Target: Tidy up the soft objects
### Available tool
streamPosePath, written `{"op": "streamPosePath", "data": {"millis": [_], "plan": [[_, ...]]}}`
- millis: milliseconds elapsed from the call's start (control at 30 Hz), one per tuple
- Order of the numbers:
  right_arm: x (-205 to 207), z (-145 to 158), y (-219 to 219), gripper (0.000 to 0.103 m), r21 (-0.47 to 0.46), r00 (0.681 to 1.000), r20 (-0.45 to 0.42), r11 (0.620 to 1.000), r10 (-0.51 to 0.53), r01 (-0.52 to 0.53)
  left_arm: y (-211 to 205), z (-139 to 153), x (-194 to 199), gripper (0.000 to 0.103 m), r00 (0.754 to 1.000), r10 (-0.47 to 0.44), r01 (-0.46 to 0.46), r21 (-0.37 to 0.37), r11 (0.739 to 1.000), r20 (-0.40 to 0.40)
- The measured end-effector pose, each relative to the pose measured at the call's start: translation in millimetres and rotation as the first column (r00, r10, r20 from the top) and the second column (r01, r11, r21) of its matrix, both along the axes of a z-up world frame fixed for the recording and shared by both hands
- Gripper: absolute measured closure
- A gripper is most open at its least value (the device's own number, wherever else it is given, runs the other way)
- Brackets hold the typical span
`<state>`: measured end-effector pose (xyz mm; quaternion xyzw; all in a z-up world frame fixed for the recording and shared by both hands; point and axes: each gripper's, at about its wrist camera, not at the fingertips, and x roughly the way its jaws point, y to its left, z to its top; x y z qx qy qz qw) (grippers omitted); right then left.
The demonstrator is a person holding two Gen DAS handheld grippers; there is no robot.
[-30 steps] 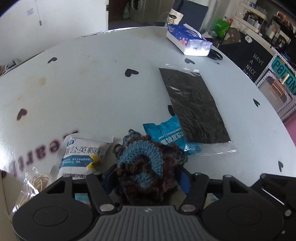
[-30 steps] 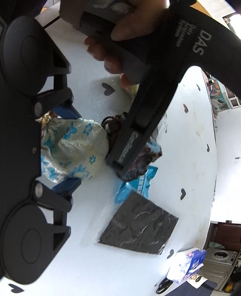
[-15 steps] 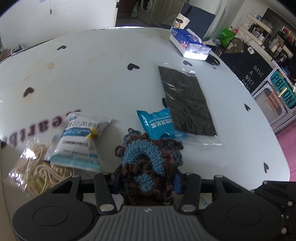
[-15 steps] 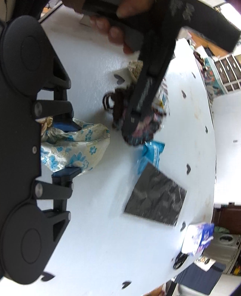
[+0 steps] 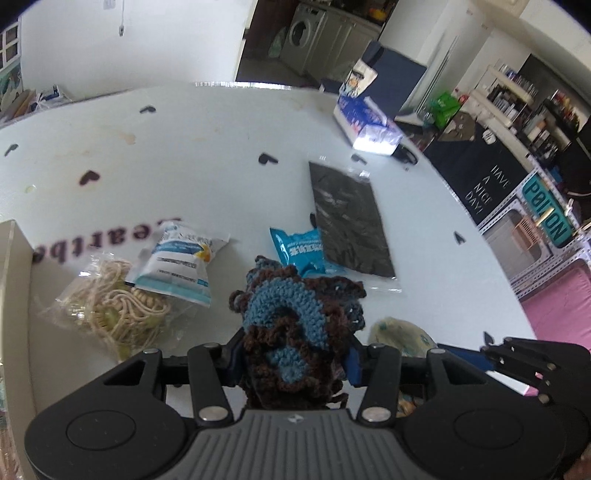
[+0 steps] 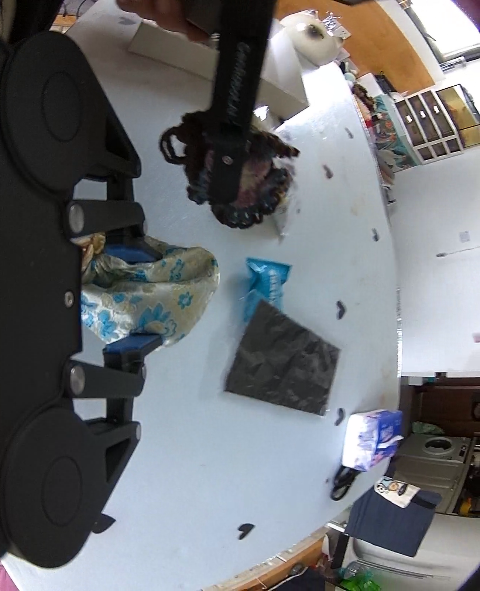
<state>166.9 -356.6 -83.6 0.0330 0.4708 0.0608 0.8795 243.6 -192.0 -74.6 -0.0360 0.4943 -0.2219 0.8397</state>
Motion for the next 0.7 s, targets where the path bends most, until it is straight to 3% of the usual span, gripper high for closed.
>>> {"op": "streamPosePath", "data": {"millis": [300, 700], "plan": [[7.5, 24.1, 50.1, 0.061, 0.007, 0.998, 0.066, 1.0, -0.005, 0.005, 62.3, 24.7, -17.4, 0.052, 0.997, 0.055, -0.053, -0.041, 0.998, 0.053], [4.3, 38.0, 169.7, 0.061, 0.011, 0.995, 0.089, 0.998, 0.055, -0.056, 197.6, 33.3, -43.8, 0.052, 0.984, 0.169, -0.166, -0.053, 0.985, 0.055]]}}
